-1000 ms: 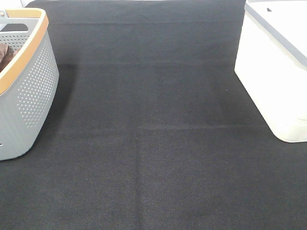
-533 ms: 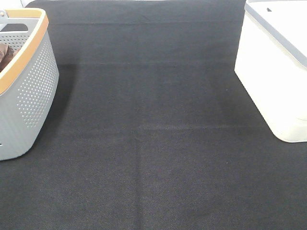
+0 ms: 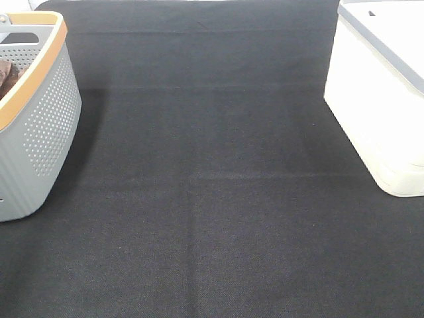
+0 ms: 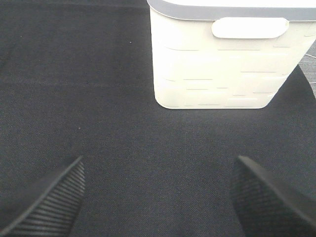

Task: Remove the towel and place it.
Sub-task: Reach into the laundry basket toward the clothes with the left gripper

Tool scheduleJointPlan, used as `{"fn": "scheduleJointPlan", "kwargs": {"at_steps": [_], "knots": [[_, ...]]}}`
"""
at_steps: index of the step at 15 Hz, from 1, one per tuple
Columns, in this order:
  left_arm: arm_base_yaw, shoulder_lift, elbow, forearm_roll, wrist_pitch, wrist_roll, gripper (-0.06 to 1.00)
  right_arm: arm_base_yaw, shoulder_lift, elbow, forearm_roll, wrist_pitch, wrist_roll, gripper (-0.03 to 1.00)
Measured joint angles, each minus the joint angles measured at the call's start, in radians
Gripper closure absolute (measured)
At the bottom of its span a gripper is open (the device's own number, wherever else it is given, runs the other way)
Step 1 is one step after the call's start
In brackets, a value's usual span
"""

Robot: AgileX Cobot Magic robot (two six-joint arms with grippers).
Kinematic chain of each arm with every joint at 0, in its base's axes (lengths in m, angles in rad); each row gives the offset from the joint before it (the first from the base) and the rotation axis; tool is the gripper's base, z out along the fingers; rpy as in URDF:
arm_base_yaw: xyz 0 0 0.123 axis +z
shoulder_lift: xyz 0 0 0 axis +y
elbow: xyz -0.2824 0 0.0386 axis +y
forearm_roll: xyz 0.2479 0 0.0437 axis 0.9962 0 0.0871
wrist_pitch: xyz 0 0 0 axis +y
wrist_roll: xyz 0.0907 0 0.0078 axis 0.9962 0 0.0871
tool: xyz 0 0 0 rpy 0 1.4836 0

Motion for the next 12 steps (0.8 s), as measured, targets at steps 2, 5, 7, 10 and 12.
{"fn": "scheduleJointPlan", "kwargs": {"at_steps": [2, 5, 7, 10, 12], "knots": [[0.000, 0.237, -0.127, 0.064, -0.044, -0.094, 0.34, 0.000, 0.000, 0.000, 0.000, 0.000, 0.000, 0.20], [0.000, 0.568, -0.362, 0.128, 0.019, -0.203, 0.34, 0.000, 0.000, 0.000, 0.000, 0.000, 0.000, 0.20], [0.000, 0.666, -0.443, 0.137, 0.069, -0.218, 0.34, 0.000, 0.000, 0.000, 0.000, 0.000, 0.000, 0.20], [0.000, 0.949, -0.760, 0.166, 0.277, -0.230, 0.34, 0.000, 0.000, 0.000, 0.000, 0.000, 0.000, 0.20], [0.000, 1.070, -0.904, 0.205, 0.396, -0.231, 0.34, 0.000, 0.000, 0.000, 0.000, 0.000, 0.000, 0.20]]}}
